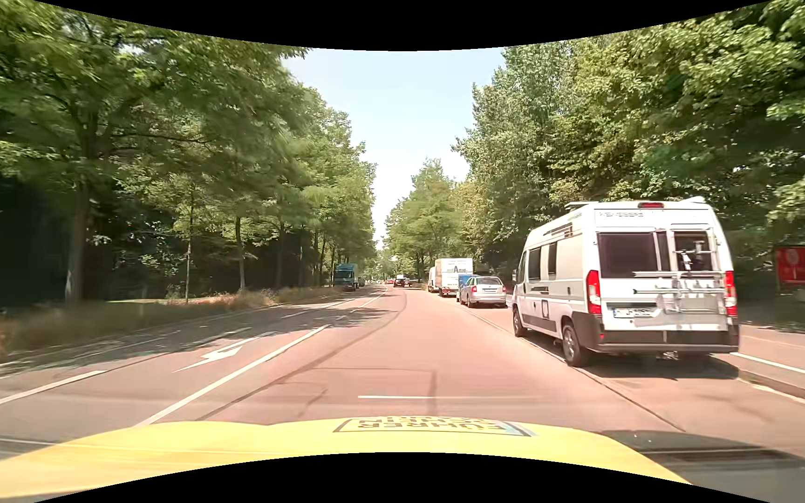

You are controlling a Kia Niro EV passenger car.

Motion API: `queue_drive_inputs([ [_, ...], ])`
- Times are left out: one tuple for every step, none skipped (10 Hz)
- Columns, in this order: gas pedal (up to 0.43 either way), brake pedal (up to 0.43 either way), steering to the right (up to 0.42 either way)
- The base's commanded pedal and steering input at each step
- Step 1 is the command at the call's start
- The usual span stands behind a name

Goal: Follow the waypoints while adhering to traffic rules and regulations

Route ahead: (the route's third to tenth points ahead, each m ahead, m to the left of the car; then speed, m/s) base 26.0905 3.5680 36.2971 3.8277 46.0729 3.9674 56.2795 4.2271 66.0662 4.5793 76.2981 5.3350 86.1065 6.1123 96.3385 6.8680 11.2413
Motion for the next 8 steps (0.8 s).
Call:
queue_drive_inputs([
  [0.177,0.0,-0.002],
  [0.177,0.0,-0.003],
  [0.13,0.0,-0.003],
  [0.118,0.0,-0.003],
  [0.118,0.0,-0.004],
  [0.118,0.0,-0.004],
  [0.118,0.0,-0.005],
  [0.11,0.0,-0.005],
])
